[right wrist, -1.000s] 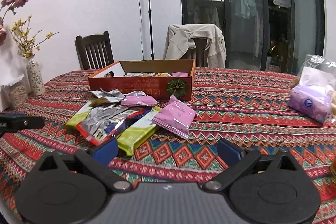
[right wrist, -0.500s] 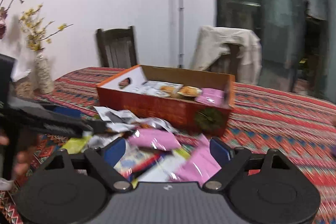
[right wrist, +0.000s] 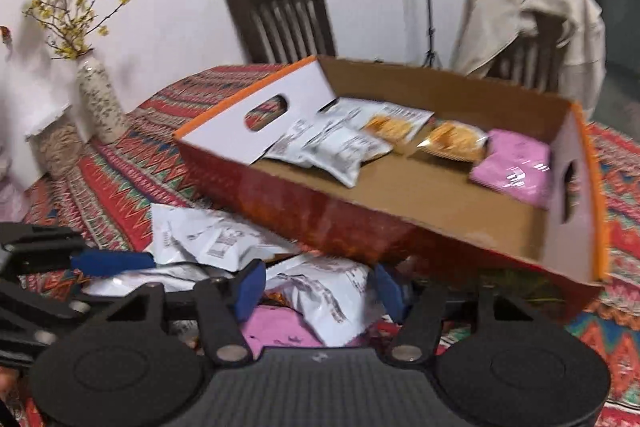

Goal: Organize snacks
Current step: 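Grasp a white packet with the left gripper while the right grasps another white packet, then carry both white packets into the box and open both grippers, then withdraw both tools from the box back toward the snack pile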

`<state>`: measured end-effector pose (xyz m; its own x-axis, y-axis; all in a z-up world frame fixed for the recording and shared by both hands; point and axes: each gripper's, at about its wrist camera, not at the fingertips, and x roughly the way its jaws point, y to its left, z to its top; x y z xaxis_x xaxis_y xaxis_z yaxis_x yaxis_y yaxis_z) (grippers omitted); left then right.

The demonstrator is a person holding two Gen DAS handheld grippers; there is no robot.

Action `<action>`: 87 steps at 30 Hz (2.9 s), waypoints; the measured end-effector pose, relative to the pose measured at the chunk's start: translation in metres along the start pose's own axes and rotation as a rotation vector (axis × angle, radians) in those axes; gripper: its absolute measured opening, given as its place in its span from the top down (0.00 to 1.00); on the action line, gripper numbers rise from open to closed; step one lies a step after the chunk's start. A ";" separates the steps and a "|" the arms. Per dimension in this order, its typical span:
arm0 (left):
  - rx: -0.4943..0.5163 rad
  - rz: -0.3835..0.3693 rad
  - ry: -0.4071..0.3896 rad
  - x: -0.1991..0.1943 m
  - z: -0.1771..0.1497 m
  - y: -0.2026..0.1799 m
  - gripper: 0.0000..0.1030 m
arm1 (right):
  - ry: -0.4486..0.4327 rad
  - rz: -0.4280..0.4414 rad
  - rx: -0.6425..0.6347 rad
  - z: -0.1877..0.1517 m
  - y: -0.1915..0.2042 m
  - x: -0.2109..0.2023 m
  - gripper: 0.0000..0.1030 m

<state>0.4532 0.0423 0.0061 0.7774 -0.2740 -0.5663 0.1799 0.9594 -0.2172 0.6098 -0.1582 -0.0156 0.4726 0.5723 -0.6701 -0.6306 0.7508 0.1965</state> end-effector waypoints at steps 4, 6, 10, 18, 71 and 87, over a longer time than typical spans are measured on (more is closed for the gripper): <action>-0.012 0.008 -0.025 -0.023 -0.005 0.002 0.53 | 0.018 0.045 0.044 -0.002 -0.006 0.006 0.40; -0.009 0.016 -0.030 -0.033 -0.008 0.002 0.53 | 0.024 0.049 0.057 -0.005 -0.006 0.005 0.46; -0.011 0.029 -0.061 -0.054 -0.013 0.001 0.53 | 0.037 0.041 0.012 -0.012 0.012 -0.005 0.63; -0.039 0.048 -0.109 -0.088 -0.018 -0.003 0.53 | -0.105 -0.087 -0.026 -0.027 0.040 -0.052 0.65; -0.004 0.147 0.097 0.189 0.154 -0.004 0.27 | -0.018 -0.377 0.085 0.081 -0.069 0.019 0.56; 0.192 0.158 -0.096 -0.075 0.079 -0.026 0.05 | -0.177 -0.387 -0.075 0.032 0.007 -0.187 0.25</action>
<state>0.4376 0.0428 0.1172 0.8569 -0.1207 -0.5011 0.1554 0.9875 0.0280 0.5368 -0.2497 0.1345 0.7771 0.3058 -0.5501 -0.4263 0.8987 -0.1026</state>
